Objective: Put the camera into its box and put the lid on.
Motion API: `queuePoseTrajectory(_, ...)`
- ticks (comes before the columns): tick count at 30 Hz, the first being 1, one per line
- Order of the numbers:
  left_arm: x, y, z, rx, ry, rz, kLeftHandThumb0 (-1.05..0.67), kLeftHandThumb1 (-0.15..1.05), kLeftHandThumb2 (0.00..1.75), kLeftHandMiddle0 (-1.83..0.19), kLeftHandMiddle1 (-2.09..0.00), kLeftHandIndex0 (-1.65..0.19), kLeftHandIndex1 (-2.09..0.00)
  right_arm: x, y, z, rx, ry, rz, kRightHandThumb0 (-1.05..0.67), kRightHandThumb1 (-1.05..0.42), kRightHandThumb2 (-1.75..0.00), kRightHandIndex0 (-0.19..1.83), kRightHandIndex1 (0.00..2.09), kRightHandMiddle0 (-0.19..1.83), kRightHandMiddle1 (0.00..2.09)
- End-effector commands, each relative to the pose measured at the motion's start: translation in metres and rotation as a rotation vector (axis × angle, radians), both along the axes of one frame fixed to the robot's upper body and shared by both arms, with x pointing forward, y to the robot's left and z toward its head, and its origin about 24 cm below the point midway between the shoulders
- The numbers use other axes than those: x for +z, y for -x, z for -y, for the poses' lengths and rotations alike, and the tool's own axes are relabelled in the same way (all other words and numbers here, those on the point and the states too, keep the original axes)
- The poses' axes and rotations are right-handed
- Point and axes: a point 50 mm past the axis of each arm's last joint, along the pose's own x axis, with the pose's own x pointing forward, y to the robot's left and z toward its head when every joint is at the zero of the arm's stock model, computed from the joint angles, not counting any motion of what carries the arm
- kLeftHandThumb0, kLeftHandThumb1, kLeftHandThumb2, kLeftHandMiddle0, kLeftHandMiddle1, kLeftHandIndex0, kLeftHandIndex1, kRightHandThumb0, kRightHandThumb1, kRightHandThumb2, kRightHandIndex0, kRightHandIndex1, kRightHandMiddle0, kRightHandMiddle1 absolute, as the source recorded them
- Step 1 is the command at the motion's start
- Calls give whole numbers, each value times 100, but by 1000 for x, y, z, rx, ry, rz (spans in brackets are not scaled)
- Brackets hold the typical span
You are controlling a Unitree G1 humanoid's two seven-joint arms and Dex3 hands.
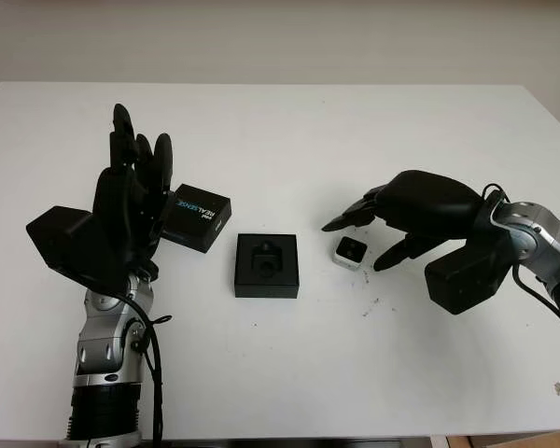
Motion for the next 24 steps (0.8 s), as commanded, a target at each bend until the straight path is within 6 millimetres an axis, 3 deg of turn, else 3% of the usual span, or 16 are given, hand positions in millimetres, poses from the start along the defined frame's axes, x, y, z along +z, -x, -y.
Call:
queuePoseTrajectory(1, 3, 0, 0, -4, -12, 13, -59, 105, 44, 19, -1, 19, -1, 5, -3, -4, 19, -7, 21, -37, -82, -5, 59, 25, 58, 21)
queuePoseTrajectory(15, 2, -1, 1, 2, -19, 2, -61, 105, 43, 19, -1, 19, 0, -3, -3, -6, 24, -38, 36, -39, -82, -5, 60, 34, 56, 33)
queuePoseTrajectory(24, 2, -1, 1, -1, -28, 2, -61, 105, 44, 19, 0, 19, 0, -5, -4, -6, 26, -66, 55, -34, -84, -5, 49, 80, 47, 83)
